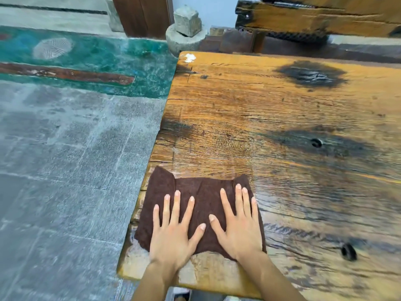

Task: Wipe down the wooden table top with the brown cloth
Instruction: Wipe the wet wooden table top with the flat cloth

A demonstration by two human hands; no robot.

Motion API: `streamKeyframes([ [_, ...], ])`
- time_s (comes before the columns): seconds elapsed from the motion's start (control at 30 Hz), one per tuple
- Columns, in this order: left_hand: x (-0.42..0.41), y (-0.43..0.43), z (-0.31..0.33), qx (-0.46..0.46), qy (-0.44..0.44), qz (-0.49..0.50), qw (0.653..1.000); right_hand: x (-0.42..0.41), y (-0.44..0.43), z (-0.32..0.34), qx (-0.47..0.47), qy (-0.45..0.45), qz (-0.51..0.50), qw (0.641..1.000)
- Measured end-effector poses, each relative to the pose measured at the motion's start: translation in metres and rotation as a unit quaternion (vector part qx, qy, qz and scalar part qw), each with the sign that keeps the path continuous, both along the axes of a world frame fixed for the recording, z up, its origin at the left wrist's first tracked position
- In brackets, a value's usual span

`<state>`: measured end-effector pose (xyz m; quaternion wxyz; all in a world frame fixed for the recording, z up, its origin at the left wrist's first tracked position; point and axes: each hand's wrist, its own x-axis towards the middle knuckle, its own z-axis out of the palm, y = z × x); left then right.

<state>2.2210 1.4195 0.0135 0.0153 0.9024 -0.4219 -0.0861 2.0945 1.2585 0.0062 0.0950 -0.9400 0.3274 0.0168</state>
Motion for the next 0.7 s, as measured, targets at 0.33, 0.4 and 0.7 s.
streamKeyframes([
  [0.33,-0.059,0.064,0.008,0.007,-0.004,-0.045,0.999,-0.069,0.064,0.006,0.007,0.005,-0.005,1.000],
  [0.4,-0.068,0.080,0.010,-0.003,0.009,-0.068,0.998,-0.078,0.074,0.008,0.021,0.008,-0.008,1.000],
  [0.7,-0.028,0.131,0.018,-0.151,0.078,0.013,0.985,-0.132,0.060,0.035,0.157,-0.126,-0.137,0.970],
])
